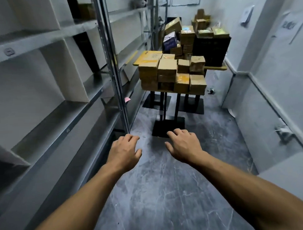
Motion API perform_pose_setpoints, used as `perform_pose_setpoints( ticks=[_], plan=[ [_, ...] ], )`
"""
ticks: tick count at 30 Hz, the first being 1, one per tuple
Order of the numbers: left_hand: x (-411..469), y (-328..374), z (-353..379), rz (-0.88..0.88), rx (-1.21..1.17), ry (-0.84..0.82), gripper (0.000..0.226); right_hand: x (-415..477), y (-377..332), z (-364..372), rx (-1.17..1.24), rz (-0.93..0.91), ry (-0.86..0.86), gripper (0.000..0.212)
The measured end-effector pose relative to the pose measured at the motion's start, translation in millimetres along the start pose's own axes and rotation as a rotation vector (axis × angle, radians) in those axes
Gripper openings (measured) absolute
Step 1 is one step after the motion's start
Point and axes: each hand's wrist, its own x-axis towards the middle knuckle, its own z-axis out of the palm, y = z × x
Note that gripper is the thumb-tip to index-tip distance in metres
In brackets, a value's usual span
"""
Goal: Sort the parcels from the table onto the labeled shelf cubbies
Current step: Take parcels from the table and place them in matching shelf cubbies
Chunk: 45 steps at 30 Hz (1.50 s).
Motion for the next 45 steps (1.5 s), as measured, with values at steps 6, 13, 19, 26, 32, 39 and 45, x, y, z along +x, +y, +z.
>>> perform_pose_setpoints(
  ticks=[6,13,19,26,32,39,45],
  plan=[
    [95,18,14,0.106,-0.032,0.034,0.049,61,56,0,-0.004,0.121,0.018,0.045],
    [235,6,14,0.168,-0.058,0.063,0.045,176,92,-6,-0.03,0.17,0.037,0.045],
    [340,-2,17,0.243,-0.019,0.061,0.046,253,115,-8,0.014,0.224,0.059,0.043],
    [422,2,32,0.235,-0.034,0.074,0.048,324,152,0,0.036,0.237,0.049,0.045],
    [506,-2,52,0.217,-0.02,0.088,0.046,410,194,10,0.084,0.203,0.067,0.044],
    [614,1,64,0.143,-0.011,0.085,0.048,534,252,15,0.206,0.196,0.065,0.044],
    [664,-1,80,0.057,-0.072,0.111,0.048,604,275,31,0.316,0.189,-0.027,0.048]
  ],
)
